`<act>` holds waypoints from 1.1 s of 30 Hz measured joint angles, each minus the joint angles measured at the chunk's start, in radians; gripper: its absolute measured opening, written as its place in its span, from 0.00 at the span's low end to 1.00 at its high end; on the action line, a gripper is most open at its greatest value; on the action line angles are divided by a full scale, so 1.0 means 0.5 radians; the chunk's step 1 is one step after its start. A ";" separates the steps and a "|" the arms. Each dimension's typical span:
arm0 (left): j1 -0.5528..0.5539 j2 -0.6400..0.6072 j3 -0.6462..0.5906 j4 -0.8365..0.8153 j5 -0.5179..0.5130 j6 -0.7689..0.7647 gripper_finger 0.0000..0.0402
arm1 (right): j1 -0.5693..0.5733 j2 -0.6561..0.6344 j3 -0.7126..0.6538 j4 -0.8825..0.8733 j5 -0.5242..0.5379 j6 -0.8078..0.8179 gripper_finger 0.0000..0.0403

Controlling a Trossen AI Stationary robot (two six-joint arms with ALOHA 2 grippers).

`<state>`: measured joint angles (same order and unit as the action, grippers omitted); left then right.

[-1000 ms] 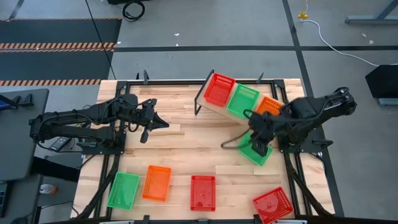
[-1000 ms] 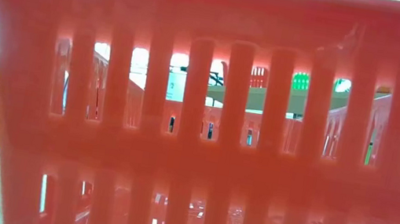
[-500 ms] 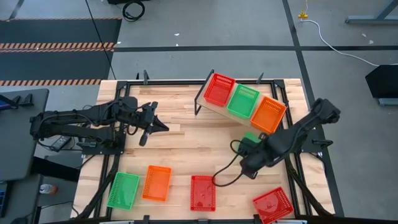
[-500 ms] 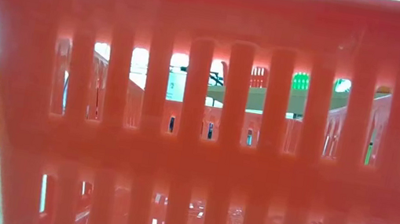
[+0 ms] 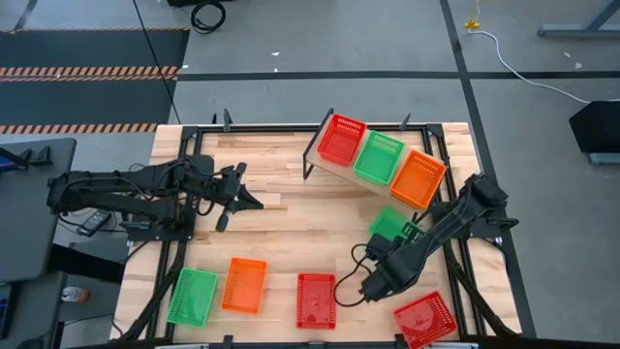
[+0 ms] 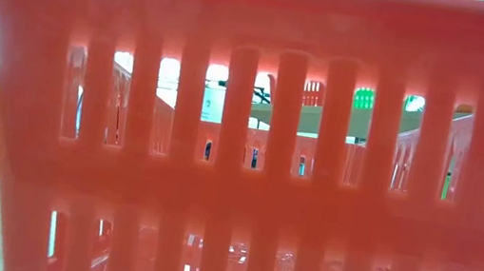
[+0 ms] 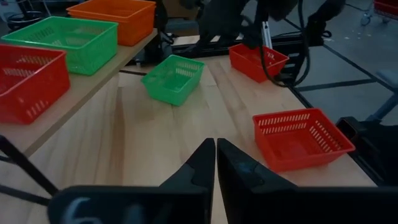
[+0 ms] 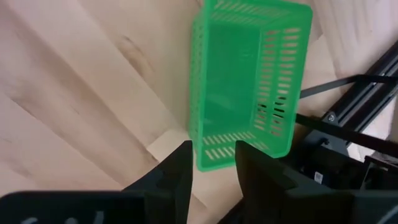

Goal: Stack baskets on shelf by color
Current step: Stack the top green bin on the green bin on the shelf

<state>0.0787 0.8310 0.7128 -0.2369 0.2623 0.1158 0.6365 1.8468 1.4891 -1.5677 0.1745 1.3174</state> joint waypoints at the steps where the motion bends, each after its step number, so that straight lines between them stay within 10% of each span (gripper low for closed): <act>1: -0.012 0.000 0.000 0.001 0.000 0.000 0.06 | 0.012 0.025 0.000 0.001 -0.001 0.001 0.34; 24: -0.062 0.000 0.000 0.089 -0.001 0.018 0.05 | 0.508 0.102 -0.001 0.073 0.008 1.060 0.55; 33: -0.062 0.000 0.000 0.320 -0.002 0.209 0.08 | 0.523 0.102 -0.005 -0.006 -0.014 0.489 0.50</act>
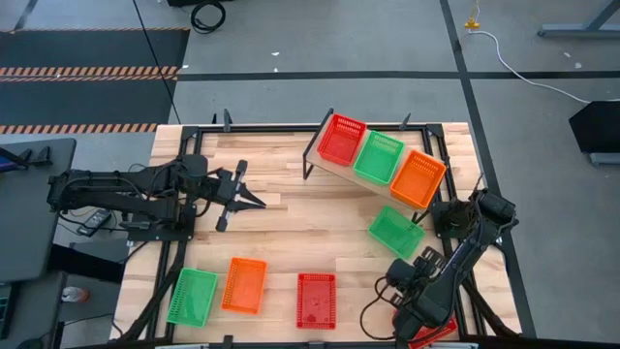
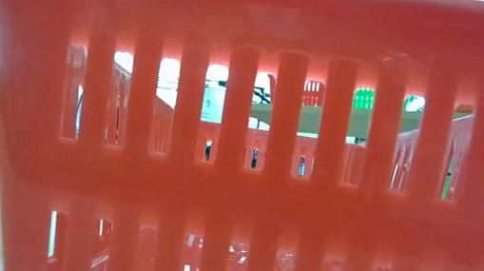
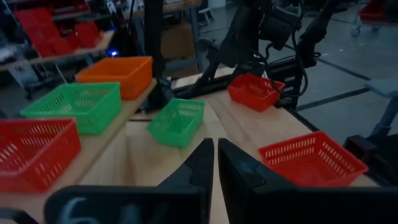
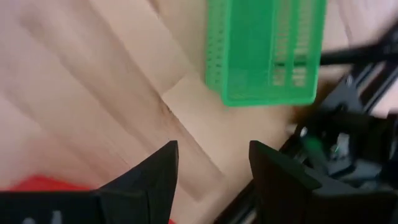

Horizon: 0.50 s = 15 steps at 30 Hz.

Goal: Stack baskets on shelf by color
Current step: Stack the top green bin on the green bin on the shelf

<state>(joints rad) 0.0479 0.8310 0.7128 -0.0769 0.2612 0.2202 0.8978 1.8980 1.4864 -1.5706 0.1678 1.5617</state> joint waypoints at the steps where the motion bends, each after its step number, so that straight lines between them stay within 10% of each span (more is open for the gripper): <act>1: 0.000 0.000 0.000 0.002 -0.002 0.030 0.08 | 0.001 0.000 -0.008 -0.001 0.026 -0.084 0.50; 15: -0.061 0.000 0.000 -0.109 -0.150 -0.063 0.08 | 0.055 -0.002 -0.408 0.145 -0.049 -0.846 0.48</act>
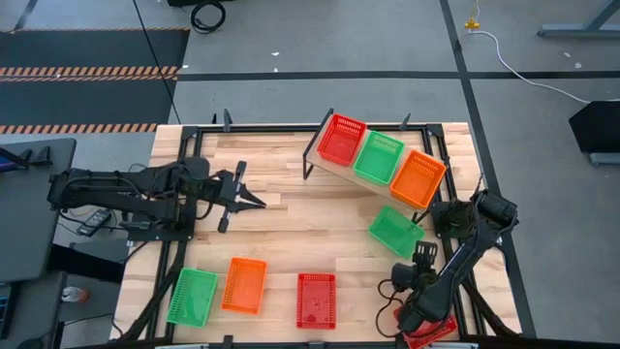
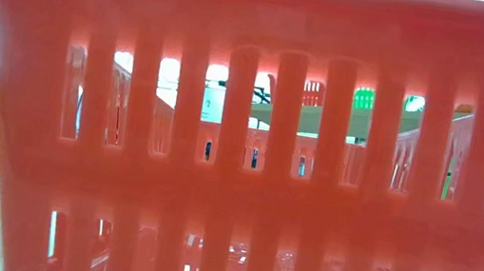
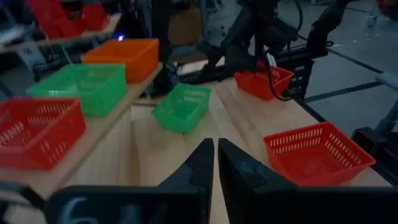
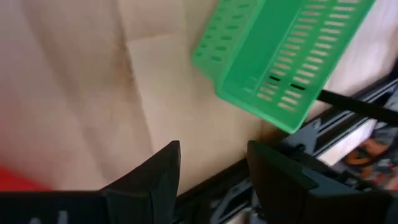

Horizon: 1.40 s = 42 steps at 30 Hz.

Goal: Stack baskets on shelf by color
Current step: Stack the top green bin on the green bin on the shelf

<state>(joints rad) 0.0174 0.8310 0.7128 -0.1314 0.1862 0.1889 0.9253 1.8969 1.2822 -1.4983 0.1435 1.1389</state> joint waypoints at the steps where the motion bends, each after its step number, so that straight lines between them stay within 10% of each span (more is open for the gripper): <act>1: -0.013 0.000 0.000 -0.016 -0.028 -0.035 0.08 | 0.000 0.000 -0.022 -0.001 0.021 -0.034 0.48; 20: -0.419 0.111 0.001 -0.288 -0.688 -0.375 0.08 | 0.008 -0.002 -0.361 0.250 0.253 -0.353 0.45; 42: -0.462 0.178 0.000 -0.210 -0.717 -0.460 0.07 | -0.149 0.002 -0.273 0.727 0.763 -0.702 0.41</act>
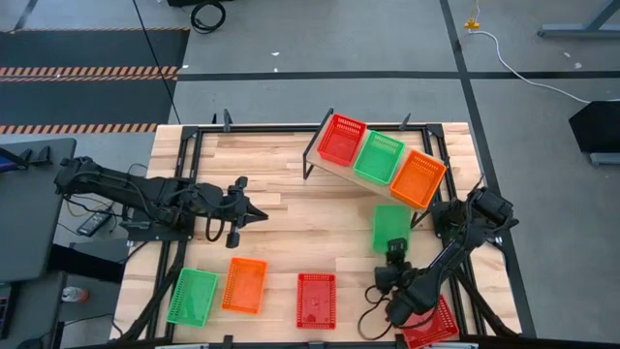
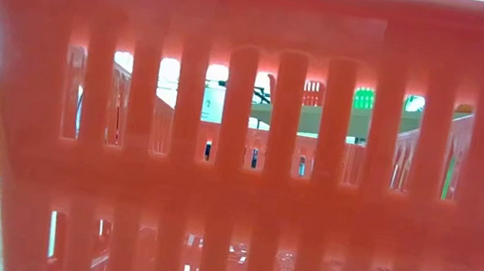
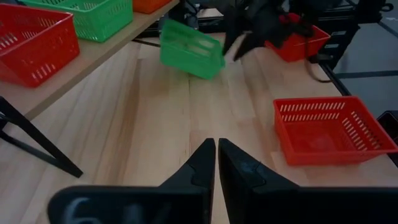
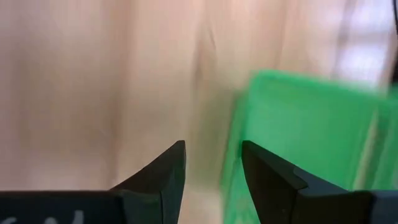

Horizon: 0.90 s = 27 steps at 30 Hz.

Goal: Stack baskets on shelf by color
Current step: Stack the top green bin on the green bin on the shelf

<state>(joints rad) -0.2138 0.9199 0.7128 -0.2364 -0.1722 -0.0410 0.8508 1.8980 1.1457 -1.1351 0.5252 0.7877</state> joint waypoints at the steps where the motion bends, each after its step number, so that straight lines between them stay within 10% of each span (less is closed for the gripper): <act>1: 0.000 0.000 0.000 0.000 0.000 0.000 0.07 | -0.012 0.000 0.034 0.048 0.030 -0.052 0.41; 14: -0.068 -0.002 0.000 0.000 0.001 -0.042 0.08 | -0.110 -0.001 0.625 -0.288 0.137 0.022 0.40; 19: -0.075 -0.002 0.000 0.003 0.000 -0.036 0.07 | -0.121 -0.001 0.539 -0.721 -0.039 0.439 0.40; 27: -0.074 -0.002 0.000 0.042 0.000 -0.030 0.08 | -0.071 -0.001 0.282 -0.392 -0.123 0.599 0.40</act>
<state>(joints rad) -0.2509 0.9188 0.7128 -0.2154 -0.1722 -0.0559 0.8155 1.8977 1.2870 -1.3313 0.4636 1.0873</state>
